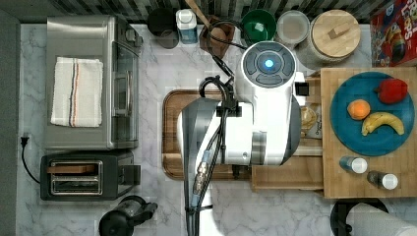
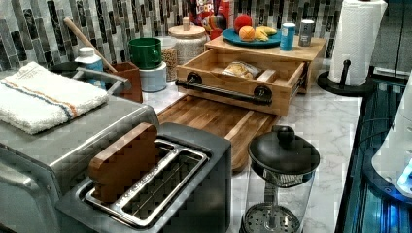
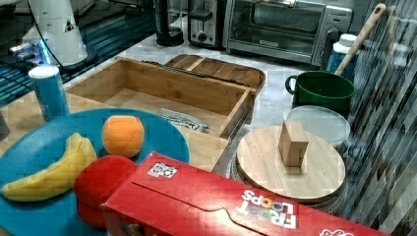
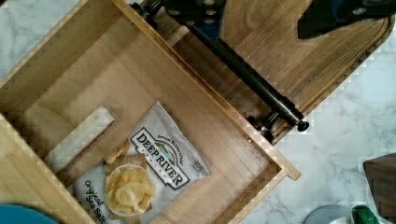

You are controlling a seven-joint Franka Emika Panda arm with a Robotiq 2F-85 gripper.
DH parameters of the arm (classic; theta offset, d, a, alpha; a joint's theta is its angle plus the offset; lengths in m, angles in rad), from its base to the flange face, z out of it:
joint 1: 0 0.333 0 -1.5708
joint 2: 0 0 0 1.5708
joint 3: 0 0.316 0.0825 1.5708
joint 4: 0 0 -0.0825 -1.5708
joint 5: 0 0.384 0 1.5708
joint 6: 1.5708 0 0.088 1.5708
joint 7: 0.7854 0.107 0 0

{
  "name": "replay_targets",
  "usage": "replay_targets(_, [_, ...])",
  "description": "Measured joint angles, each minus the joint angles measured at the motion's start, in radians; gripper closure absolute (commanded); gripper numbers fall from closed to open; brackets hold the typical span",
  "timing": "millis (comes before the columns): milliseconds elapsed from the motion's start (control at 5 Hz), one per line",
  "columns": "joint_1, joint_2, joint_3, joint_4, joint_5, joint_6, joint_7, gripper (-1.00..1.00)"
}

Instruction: Close the drawer.

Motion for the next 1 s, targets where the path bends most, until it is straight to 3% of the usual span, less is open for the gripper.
replay_targets(400, [-0.008, 0.003, 0.0, -0.01, -0.002, 0.0, -0.001, 1.0])
replay_targets(600, [-0.012, 0.003, 0.0, -0.014, -0.002, 0.0, -0.002, -1.0])
replay_targets(1000, [-0.017, 0.002, 0.008, -0.028, 0.008, 0.022, 0.009, -1.0])
